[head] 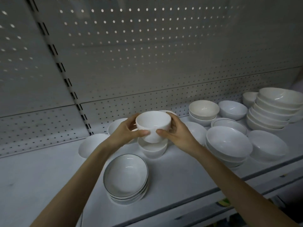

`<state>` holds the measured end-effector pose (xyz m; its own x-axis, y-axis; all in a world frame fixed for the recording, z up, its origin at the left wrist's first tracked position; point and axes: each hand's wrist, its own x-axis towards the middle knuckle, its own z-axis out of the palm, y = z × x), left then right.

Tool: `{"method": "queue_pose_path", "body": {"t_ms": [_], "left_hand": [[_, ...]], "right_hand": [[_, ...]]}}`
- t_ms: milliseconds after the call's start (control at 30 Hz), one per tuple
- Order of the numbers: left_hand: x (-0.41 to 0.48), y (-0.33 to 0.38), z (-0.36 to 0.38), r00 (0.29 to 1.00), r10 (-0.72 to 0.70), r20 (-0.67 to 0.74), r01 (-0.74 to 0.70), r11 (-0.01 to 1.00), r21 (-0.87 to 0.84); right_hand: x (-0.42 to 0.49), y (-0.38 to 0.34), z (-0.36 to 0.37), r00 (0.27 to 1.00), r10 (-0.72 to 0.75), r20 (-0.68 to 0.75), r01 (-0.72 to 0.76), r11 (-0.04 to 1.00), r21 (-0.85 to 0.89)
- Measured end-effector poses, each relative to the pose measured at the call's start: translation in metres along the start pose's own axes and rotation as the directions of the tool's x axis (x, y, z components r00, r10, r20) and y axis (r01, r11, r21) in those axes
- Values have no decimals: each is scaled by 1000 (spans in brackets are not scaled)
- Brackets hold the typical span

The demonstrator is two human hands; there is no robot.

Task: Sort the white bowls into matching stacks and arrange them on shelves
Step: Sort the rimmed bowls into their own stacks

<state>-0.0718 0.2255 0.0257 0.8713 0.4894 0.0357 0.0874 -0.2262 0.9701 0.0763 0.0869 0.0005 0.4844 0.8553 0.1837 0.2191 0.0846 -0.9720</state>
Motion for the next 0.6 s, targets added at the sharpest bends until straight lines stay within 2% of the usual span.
{"method": "queue_pose_path", "body": {"t_ms": [267, 467, 600], "left_hand": [[15, -33, -4, 997, -8, 79, 1, 995, 96], [20, -49, -3, 997, 1, 83, -19, 977, 212], [19, -54, -4, 995, -34, 98, 11, 974, 224]], "right_hand": [[1, 32, -3, 999, 48, 23, -45, 990, -131], [1, 46, -2, 996, 85, 31, -79, 986, -143], [1, 53, -1, 992, 119, 38, -112, 982, -155]]}}
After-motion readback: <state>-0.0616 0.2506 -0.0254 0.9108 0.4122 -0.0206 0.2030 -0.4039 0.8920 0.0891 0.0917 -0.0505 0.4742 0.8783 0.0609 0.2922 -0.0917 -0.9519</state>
